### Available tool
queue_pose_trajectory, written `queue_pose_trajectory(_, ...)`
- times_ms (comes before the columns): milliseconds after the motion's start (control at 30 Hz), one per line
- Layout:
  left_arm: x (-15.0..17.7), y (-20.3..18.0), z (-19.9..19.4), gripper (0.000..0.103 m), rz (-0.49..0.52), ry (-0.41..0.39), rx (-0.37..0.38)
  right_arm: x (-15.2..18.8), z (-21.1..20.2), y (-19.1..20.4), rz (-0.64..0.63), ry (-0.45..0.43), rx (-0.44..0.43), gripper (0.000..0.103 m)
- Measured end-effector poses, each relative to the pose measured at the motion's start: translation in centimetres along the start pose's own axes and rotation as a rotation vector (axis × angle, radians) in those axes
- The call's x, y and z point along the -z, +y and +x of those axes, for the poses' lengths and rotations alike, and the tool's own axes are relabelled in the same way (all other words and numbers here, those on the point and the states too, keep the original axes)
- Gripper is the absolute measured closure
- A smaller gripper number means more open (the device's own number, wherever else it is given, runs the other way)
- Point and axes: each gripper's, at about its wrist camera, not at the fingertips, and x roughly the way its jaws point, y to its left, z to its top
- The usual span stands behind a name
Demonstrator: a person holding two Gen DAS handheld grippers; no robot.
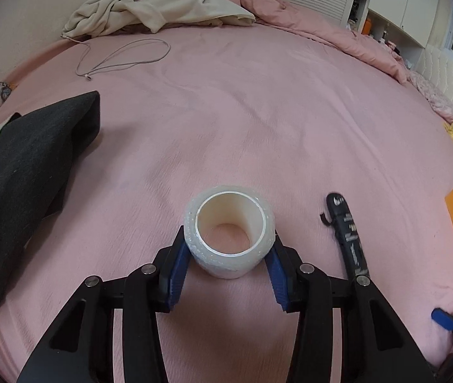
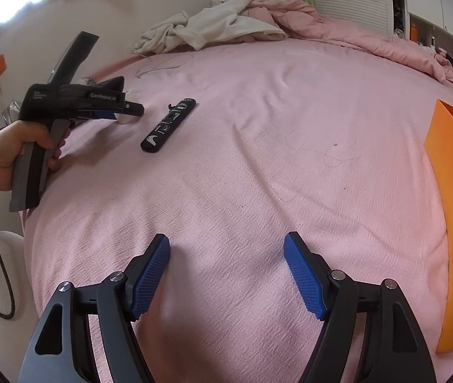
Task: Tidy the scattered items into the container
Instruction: 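Grasp the white tape roll with the left gripper, then grasp the black spray can with the right gripper while the left gripper holds the tape roll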
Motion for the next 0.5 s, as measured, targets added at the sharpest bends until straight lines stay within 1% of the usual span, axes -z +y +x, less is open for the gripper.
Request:
queue_pose_trajectory(200, 2.5, -0.6, -1.7, 0.057, 0.045, 0.025, 0.008, -0.1, 0.0, 0.1, -0.007, 0.006, 0.012, 0.029)
queue_pose_trajectory(300, 2.6, 0.3, -1.8, 0.057, -0.010, 0.037, 0.032, -0.6, 0.2, 0.5, -0.010, 0.025, 0.039, 0.028)
queue_pose_trajectory(333, 2.6, 0.6, -1.4, 0.057, -0.027, 0.053, 0.043, -1.0, 0.3, 0.6, -0.004, 0.032, 0.040, 0.028)
queue_pose_trajectory(400, 2.6, 0.8, -0.9, 0.056, -0.035, 0.060, 0.045, -2.1, 0.7, 1.0, 0.004, 0.035, 0.018, 0.028)
queue_pose_trajectory(500, 2.7, 0.0, -0.7, 0.056, -0.003, 0.066, 0.009, -4.6, 1.7, 2.6, -0.034, 0.010, 0.004, 0.028)
